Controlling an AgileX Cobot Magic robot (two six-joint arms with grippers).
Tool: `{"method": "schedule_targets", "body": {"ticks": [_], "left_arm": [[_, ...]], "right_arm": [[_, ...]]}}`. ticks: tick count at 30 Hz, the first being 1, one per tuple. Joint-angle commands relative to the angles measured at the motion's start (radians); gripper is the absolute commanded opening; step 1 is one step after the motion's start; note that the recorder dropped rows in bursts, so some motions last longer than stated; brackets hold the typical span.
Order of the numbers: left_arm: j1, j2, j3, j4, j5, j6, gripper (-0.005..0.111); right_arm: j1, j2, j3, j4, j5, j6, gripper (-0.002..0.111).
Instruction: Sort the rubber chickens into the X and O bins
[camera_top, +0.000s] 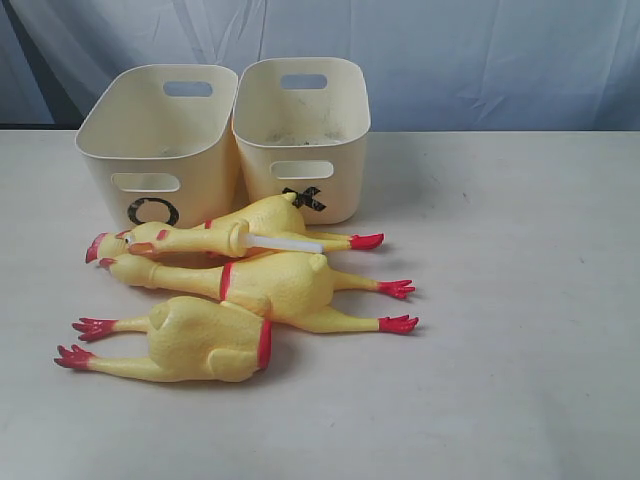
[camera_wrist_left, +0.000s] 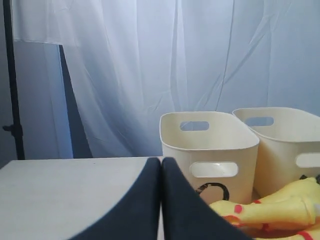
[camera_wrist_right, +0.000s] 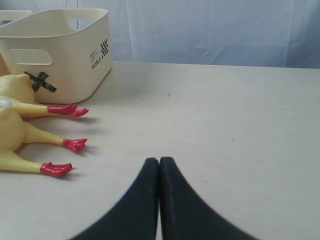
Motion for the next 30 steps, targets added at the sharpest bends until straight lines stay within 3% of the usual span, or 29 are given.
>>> {"method": "schedule_targets", "body": {"ticks": [1,12,26,30], "left_arm": [[0.0,-0.005,0.003,0.169,-0.032,0.004,0.0],[0.0,-0.005,0.003,0.155,-0.176,-0.044,0.0],[0.0,-0.005,0.003,0.155,-0.177,-0.058,0.0],[0.0,-0.005,0.003,0.155,-0.177,-0.075,0.0]], "right_arm": [[-0.005,-0.005,-0.006,0.002,-0.01,-0.001,0.0],[-0.005,-0.005,-0.006,0.002,-0.01,-0.001,0.0],[-0.005,-0.005,-0.006,0.002,-0.011,-0.001,0.0],[-0.005,-0.005,-0.006,0.062,-0.121,0.002,0.0]]}}
